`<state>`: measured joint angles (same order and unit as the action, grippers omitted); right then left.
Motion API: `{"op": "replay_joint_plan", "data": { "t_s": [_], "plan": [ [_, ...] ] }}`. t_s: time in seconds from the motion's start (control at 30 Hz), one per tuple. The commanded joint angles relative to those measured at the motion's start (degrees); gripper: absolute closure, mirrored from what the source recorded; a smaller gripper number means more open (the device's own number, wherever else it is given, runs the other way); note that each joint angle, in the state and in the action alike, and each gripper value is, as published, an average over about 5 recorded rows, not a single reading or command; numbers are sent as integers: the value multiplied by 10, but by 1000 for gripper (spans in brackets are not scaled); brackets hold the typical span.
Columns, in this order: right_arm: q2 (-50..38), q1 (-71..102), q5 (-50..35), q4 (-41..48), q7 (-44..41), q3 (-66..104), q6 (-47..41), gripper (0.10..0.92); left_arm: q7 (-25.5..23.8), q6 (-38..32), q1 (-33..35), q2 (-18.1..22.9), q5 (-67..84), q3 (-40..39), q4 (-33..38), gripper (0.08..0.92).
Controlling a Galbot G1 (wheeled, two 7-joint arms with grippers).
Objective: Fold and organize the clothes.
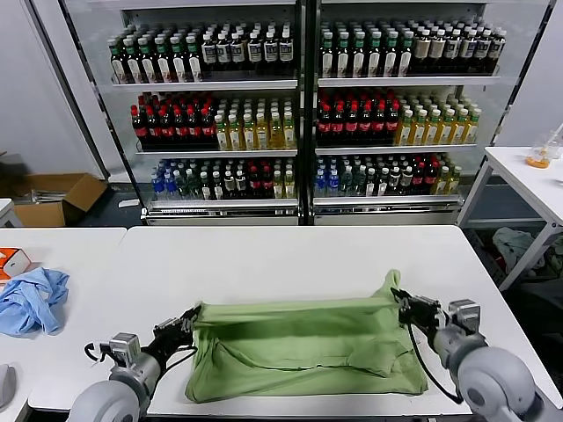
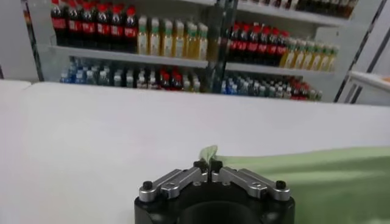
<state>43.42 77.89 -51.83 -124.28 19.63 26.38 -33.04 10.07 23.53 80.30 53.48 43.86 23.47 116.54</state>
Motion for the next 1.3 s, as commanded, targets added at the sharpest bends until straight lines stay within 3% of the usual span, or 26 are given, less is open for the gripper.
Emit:
{"op": "replay_joint_plan", "data": {
  "t_s": [0.03,0.27,0.53,0.73,1.03,1.3],
  "plan": [
    [7,85,26,-30,25,34,-1,920,0,17,27,3,-35,-1,2,912],
    [19,46,59,-3,18,0,-2,881,-2,10,13,26,-72,-25,-2,864],
    [19,61,82,-19,11,6,-1,655,37,-18,44,60,-105,-2,34,642],
    [23,64,95,-29,11,5,0,482,63,-22,87,112,-137,0,74,469],
    [23,54,104,-30,12,-1,2,236,88,-25,96,181,-216,-51,36,219],
    [20,55,104,-32,13,1,4,203,88,-27,83,194,-249,-66,-7,177]
  ]
}}
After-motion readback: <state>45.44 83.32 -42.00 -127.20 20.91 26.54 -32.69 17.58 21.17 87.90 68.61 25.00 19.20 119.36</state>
